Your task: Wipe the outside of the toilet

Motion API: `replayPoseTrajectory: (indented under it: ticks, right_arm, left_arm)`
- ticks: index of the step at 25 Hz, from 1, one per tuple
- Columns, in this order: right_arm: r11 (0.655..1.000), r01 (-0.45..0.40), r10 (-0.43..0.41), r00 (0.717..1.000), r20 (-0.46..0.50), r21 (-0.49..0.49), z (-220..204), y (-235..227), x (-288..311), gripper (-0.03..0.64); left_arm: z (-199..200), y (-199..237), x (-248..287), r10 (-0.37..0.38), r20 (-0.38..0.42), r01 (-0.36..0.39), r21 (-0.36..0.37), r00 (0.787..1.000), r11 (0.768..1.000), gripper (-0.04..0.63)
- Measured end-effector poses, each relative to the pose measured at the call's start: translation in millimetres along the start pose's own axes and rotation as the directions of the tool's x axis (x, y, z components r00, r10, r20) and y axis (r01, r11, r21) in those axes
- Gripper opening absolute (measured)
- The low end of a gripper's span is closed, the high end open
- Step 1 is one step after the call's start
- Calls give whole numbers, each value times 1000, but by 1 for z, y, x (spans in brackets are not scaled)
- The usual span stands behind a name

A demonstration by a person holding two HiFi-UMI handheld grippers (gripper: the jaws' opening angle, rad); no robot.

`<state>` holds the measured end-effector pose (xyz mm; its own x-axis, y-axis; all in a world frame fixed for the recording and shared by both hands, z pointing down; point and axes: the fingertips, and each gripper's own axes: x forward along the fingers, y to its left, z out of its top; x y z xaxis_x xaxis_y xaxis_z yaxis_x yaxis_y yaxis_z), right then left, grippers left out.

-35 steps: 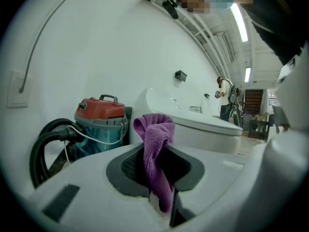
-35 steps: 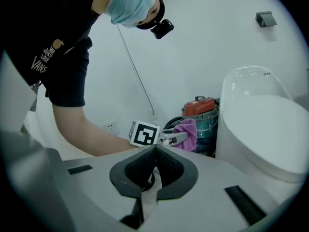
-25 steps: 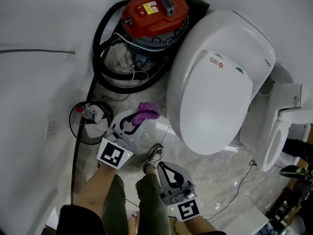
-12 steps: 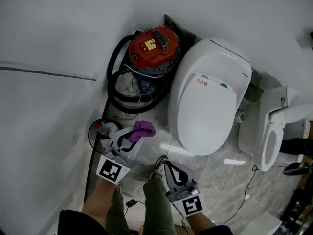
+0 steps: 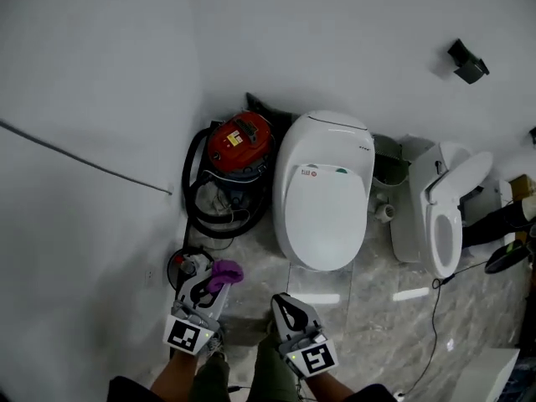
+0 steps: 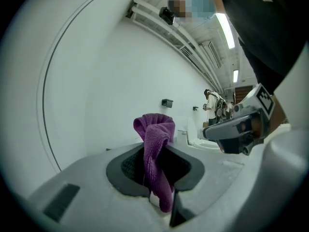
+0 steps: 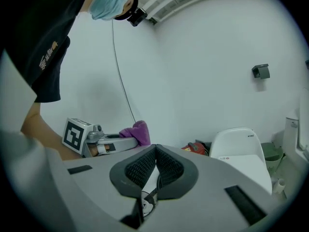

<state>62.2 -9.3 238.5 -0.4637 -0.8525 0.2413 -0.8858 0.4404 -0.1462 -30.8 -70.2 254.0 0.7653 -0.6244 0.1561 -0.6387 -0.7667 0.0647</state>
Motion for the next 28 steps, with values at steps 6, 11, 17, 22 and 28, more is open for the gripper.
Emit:
replayPoseTrajectory:
  ticks: [6, 11, 17, 22, 28]
  right_arm:
    - [999, 21, -22, 1000, -21, -28, 35, 26, -34, -2]
    - [997, 65, -65, 998, -6, -42, 70, 37, -59, -2]
    - [991, 127, -126, 992, 22, -33, 100, 52, -88, -2]
    - [984, 175, -173, 984, 33, -45, 115, 60, -108, 0]
    - [971, 238, -235, 969, 71, -34, 124, 77, -128, 0]
  left_arm:
    - [52, -21, -44, -22, 13, 22, 11, 1000, 1000, 66]
    - [92, -34, -69, -54, 9, 54, -17, 998, 998, 66]
    - [126, -46, -94, -114, 44, 112, 40, 993, 993, 66]
    - [148, -60, -111, -156, 29, 155, 38, 987, 987, 66]
    - [148, -68, -140, -198, 0, 198, 71, 980, 978, 66]
